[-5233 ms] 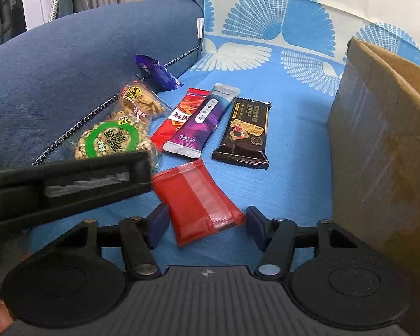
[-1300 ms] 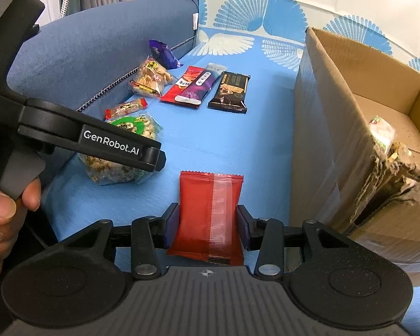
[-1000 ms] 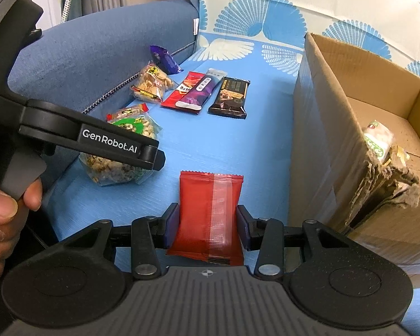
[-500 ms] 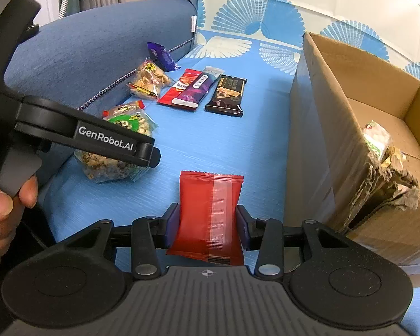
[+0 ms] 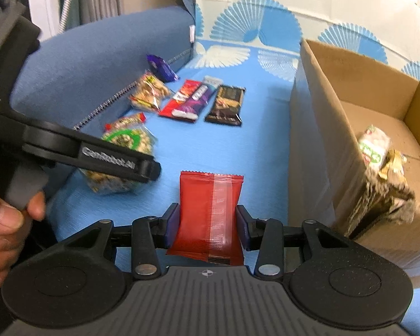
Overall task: Organize snacks
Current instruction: 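Lift the red bar with the right tool while the left tool lifts the nut cake, then carry both snacks over the box and open both tools to drop them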
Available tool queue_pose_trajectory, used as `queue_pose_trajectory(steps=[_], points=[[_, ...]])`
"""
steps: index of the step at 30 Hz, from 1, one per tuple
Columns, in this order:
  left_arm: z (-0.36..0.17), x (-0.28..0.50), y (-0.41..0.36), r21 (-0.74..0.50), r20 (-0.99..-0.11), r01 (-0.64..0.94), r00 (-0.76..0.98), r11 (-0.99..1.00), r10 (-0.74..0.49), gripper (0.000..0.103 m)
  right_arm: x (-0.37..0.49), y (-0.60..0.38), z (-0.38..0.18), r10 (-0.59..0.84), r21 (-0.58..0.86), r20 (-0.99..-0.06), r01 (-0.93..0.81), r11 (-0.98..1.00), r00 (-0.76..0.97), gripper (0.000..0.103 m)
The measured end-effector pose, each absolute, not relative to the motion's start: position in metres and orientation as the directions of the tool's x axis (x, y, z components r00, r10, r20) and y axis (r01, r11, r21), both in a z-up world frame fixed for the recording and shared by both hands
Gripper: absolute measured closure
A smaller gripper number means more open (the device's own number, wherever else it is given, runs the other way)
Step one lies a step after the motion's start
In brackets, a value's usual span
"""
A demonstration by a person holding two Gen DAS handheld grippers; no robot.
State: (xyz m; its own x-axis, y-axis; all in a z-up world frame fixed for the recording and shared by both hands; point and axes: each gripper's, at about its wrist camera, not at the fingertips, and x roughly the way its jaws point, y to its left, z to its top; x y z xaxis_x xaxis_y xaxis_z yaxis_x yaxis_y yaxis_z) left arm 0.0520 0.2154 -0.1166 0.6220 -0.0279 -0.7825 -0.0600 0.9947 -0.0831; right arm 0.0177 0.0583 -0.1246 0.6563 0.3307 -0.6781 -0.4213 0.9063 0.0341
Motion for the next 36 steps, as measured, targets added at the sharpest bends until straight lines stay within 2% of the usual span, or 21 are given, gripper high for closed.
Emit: queue_pose_trajectory(steps=[4,11,21,24,29,33,36], points=[[-0.113,0.049,0.216,-0.09,-0.762,-0.06,0.647,0.994,-0.03,0.012,0.014,0.062,-0.118,0.355,0.018,-0.65,-0.454,0.891,0.672,0.059],[-0.094,0.028,0.231,-0.18,-0.642,-0.09,0.765,0.98,-0.048,0.013,0.008,0.067,-0.098,0.42,0.008,-0.576,-0.509,0.861,0.701,0.059],[-0.077,0.011,0.239,-0.296,-0.53,-0.122,0.846,0.947,-0.057,0.013,0.012,0.054,-0.055,0.491,0.073,-0.458,-0.519,0.852,0.741,0.059],[-0.074,0.014,0.241,-0.33,-0.552,-0.162,0.833,0.93,-0.05,0.013,0.018,0.04,-0.042,0.494,0.136,-0.427,-0.487,0.863,0.757,0.059],[-0.062,0.028,0.223,-0.302,-0.583,-0.196,0.812,0.933,-0.018,0.013,0.033,0.007,-0.023,0.458,0.226,-0.384,-0.4,0.888,0.801,0.059],[-0.039,0.051,0.199,-0.319,-0.558,-0.179,0.829,0.931,-0.032,0.013,0.048,-0.028,-0.015,0.374,0.272,-0.37,-0.285,0.919,0.851,0.059],[-0.017,0.07,0.173,-0.313,-0.518,-0.13,0.854,0.941,-0.054,0.013,0.06,-0.054,-0.017,0.274,0.285,-0.392,-0.168,0.944,0.878,0.059]])
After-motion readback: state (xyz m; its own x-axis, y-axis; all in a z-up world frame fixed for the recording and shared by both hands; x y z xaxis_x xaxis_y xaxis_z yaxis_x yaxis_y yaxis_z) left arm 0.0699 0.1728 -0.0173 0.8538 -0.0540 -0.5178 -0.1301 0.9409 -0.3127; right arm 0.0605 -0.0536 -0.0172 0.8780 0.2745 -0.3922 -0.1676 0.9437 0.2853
